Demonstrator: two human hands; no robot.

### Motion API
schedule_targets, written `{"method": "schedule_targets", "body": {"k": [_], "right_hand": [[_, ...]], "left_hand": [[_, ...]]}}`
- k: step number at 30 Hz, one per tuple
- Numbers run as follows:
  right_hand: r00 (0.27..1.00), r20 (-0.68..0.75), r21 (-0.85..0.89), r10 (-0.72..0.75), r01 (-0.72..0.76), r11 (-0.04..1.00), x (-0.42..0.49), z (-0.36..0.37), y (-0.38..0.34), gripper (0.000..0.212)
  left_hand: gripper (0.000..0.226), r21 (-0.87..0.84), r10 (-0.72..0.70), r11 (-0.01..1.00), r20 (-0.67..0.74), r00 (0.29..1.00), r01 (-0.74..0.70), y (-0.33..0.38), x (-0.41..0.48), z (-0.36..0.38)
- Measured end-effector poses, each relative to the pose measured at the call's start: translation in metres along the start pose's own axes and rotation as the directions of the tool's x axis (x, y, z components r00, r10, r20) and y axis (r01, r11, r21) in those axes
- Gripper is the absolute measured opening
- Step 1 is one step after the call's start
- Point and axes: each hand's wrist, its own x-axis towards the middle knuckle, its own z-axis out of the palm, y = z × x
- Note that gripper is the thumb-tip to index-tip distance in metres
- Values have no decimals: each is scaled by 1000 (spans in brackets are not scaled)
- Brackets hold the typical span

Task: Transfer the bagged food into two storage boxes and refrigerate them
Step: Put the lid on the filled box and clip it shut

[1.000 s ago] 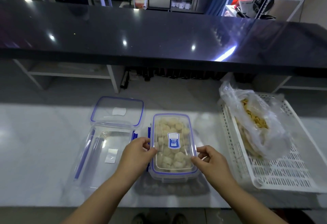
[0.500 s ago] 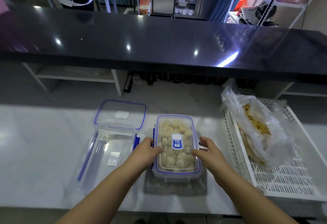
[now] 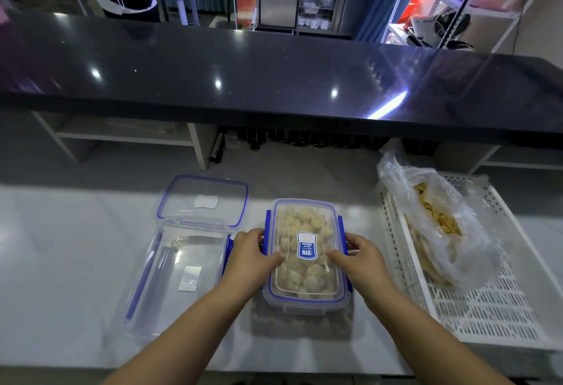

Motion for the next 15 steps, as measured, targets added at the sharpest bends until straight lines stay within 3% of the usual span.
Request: {"method": "schedule_targets", "body": {"k": [5,15], "right_hand": [[999,-8,-8,-48,48,999,7,-2,-2,20],[995,-48,-96,-89,85,992,14,2,11,27]], "left_hand": [[35,-93,74,993,-8,997,-75,3,3,6],[40,-161,68,984,-25,997,-71,-3,6,13]]}}
